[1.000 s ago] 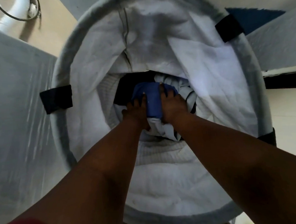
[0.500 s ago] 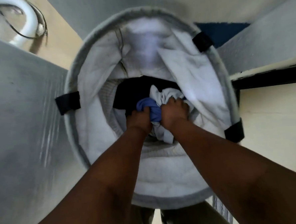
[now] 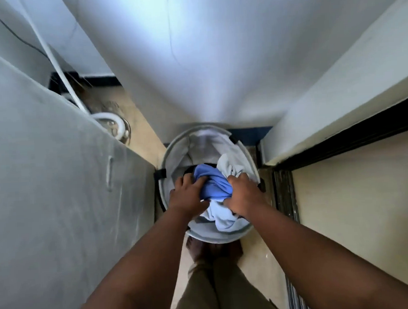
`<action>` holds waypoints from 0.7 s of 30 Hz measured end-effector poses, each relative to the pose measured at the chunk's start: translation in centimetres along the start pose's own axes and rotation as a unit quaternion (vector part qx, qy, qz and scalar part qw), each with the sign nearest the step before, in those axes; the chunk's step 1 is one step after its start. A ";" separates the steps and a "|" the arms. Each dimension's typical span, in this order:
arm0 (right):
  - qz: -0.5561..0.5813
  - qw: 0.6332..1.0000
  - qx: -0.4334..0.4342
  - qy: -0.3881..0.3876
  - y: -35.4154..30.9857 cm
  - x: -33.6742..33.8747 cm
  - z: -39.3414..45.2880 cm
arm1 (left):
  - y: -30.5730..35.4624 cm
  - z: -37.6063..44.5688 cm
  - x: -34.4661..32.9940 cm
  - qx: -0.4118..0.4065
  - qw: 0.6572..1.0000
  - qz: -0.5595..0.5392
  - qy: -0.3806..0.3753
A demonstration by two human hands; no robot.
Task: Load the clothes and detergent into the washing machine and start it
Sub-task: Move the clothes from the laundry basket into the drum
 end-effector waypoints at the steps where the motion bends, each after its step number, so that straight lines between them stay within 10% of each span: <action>1: 0.004 1.000 0.005 0.007 -0.7 1.6 -1.5 | -0.3 -1.3 1.7 0.001 1.000 -0.008 0.000; 7: 0.002 0.997 0.044 0.065 -5.2 10.0 -10.0 | -2.0 -10.6 10.8 0.031 0.999 0.013 -0.031; 21: -0.010 0.942 0.245 0.228 -27.4 19.9 -34.9 | -4.9 -35.6 26.7 -0.104 0.974 -0.099 0.177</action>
Point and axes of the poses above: each hand's wrist, its own z-axis towards the middle knuckle, its own x-axis out of the back of the hand, y = z × x, the point moved 6 cm from there along z, towards the middle knuckle, and after that the axes turned 5 degrees about z, right-handed, at the moved point
